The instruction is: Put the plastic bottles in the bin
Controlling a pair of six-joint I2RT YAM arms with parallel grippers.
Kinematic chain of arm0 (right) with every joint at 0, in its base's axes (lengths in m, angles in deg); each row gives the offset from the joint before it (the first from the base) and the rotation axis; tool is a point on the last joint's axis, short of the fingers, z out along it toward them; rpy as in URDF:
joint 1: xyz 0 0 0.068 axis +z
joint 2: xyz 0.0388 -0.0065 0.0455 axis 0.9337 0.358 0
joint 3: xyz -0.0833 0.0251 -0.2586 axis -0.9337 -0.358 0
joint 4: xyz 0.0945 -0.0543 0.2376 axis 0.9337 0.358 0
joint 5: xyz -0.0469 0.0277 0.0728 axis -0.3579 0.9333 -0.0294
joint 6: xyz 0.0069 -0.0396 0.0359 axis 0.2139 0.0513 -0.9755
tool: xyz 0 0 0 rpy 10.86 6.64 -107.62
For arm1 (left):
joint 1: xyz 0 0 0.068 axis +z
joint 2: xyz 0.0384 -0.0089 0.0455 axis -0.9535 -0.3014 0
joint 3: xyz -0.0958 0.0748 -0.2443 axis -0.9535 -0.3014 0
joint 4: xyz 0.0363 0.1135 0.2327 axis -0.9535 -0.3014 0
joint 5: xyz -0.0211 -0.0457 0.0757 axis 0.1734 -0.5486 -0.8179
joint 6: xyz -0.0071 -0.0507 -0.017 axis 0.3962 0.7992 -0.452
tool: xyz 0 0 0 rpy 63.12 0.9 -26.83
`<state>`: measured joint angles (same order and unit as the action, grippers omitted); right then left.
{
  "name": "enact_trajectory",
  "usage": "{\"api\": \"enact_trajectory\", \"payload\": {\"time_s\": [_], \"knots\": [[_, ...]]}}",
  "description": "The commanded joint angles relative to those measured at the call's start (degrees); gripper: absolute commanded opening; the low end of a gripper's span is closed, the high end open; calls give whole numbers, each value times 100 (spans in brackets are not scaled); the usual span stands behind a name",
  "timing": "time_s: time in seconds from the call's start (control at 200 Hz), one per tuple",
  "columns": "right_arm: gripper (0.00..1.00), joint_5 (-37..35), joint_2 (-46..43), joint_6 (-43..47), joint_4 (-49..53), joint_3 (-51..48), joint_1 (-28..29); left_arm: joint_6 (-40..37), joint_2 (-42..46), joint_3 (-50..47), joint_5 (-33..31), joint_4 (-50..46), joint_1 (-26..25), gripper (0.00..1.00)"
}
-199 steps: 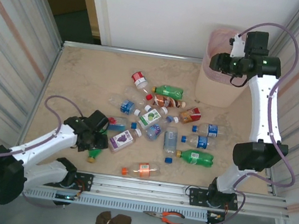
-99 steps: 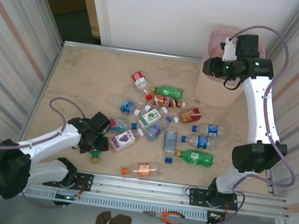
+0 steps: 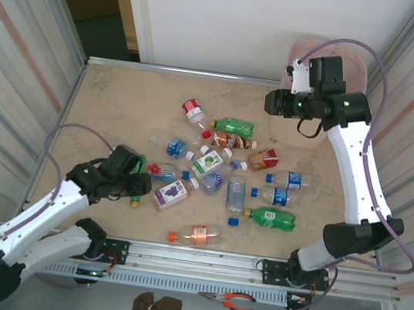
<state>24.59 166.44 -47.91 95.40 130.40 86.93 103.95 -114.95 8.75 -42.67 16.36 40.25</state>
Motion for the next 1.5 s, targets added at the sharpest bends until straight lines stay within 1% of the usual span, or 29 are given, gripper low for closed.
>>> {"api": "enact_trajectory", "payload": {"time_s": [0.0, 0.09, 0.19, 0.245, 0.341, 0.391, 0.451, 0.506, 0.596, 0.666, 0.747, 0.802, 0.837, 0.917, 1.062, 1.263, 1.498], "knots": [[53, 30, -400, -14, -275, -382, 215, -630, 314, 397, 213, 504, 31, 62], [53, 459, -679, -182, -706, -836, 360, -1099, 522, 414, 739, 1435, 34, 61], [53, 1240, -1034, -603, -1459, -1466, 412, -1521, 631, 347, 1417, 2669, 41, 60], [53, 1617, -1222, -906, -1955, -1811, 423, -1695, 602, 350, 1769, 3273, 35, 57], [56, 2399, -1537, -1264, -2916, -2407, 441, -1950, 418, 460, 2258, 3998, 43, 56], [57, 2648, -1705, -1373, -3414, -2673, 488, -2060, 287, 566, 2489, 4300, 41, 56], [60, 2916, -1880, -1354, -3926, -2951, 557, -2148, 131, 681, 2777, 4631, 33, 56], [62, 3063, -2009, -1256, -4285, -3133, 635, -2153, -11, 722, 2997, 5128, 34, 56], [65, 3302, -2139, -1075, -4746, -3249, 770, -2043, -293, 796, 3440, 6091, 34, 54], [68, 3509, -2203, -936, -5052, -3277, 917, -1987, -518, 954, 3809, 6542, 35, 54], [73, 3484, -2258, -707, -5225, -3210, 1200, -1952, -751, 1166, 4096, 6784, 18, 53], [86, 3338, -2302, -488, -5221, -3118, 1438, -1957, -877, 1298, 4287, 6864, -18, 53], [92, 3205, -2312, -351, -5195, -3061, 1591, -1996, -952, 1370, 4367, 6863, -43, 52], [97, 2928, -2250, -179, -5201, -2899, 1827, -2109, -1023, 1508, 4428, 6856, -126, 52], [96, 2618, -1888, -340, -5157, -2427, 1952, -2307, -1063, 1601, 4431, 6882, -220, 53], [93, 3028, -1483, -358, -5182, -2026, 1959, -2388, -1178, 1685, 4465, 6859, -225, 53], [87, 3047, -1055, -386, -5183, -1656, 2027, -2520, -1319, 1839, 4422, 6615, -229, 53]]}}
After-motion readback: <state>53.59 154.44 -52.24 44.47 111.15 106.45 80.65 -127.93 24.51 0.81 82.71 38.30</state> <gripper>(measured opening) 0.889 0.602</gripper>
